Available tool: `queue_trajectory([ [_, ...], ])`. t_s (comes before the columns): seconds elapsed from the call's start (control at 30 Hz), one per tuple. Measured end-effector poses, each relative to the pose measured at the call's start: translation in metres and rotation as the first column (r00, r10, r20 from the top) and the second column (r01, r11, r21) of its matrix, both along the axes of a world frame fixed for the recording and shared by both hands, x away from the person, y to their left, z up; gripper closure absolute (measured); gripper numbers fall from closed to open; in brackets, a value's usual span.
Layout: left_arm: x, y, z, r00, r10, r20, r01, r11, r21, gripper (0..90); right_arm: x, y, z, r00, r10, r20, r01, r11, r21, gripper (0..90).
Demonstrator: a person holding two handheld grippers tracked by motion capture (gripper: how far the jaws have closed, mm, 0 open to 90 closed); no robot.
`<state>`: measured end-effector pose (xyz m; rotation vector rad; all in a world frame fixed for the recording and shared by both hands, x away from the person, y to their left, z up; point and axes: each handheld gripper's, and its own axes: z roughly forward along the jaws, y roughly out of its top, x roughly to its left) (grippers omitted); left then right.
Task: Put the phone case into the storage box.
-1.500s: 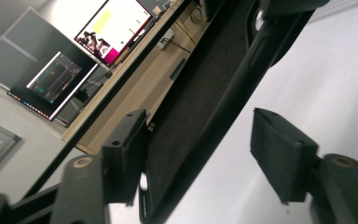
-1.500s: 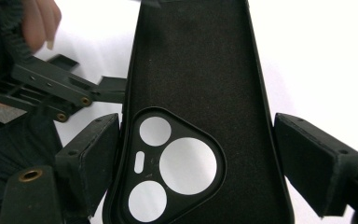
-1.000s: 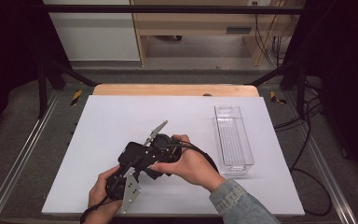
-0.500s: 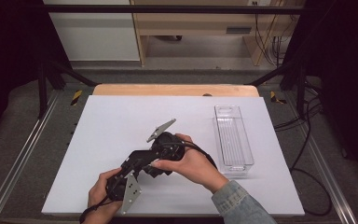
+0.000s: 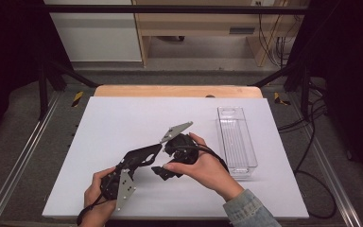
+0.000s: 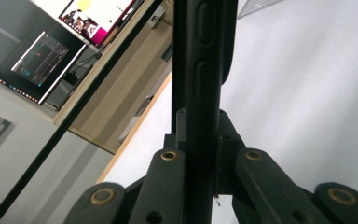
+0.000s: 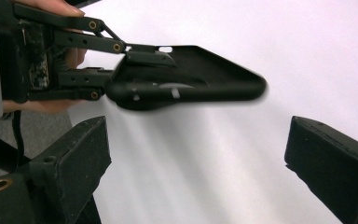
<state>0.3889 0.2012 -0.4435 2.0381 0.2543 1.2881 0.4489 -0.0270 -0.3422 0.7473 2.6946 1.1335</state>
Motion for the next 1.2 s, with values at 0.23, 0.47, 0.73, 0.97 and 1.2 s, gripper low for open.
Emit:
queue_trajectory([
  [0.23,0.001,0.005,0.001,0.9999,0.014,-0.008,-0.015,0.9994,-0.031,84.9,-0.003,-0.013,-0.004,0.9983,-0.035,0.047,0.035,0.9993,0.014,6.6],
  [0.47,-0.001,0.006,0.003,0.9998,0.019,-0.002,-0.019,0.9981,-0.058,84.9,-0.005,-0.02,-0.008,0.9943,-0.045,0.097,0.044,0.9989,0.014,6.7],
  [0.73,0.001,0.008,0.002,0.9994,0.021,-0.027,-0.024,0.9943,-0.104,84.9,-0.008,-0.026,-0.009,0.9883,-0.074,0.133,0.069,0.9967,0.041,6.7],
  [0.97,0.004,0.008,0.004,0.9985,0.009,-0.053,-0.018,0.9852,-0.17,84.9,-0.01,-0.038,-0.009,0.9815,-0.125,0.145,0.114,0.99,0.083,7.2],
  [1.2,0.005,0.012,0.006,0.9974,0.002,-0.073,-0.019,0.9744,-0.224,84.9,-0.009,-0.045,-0.018,0.9741,-0.182,0.135,0.159,0.9738,0.163,9.9],
])
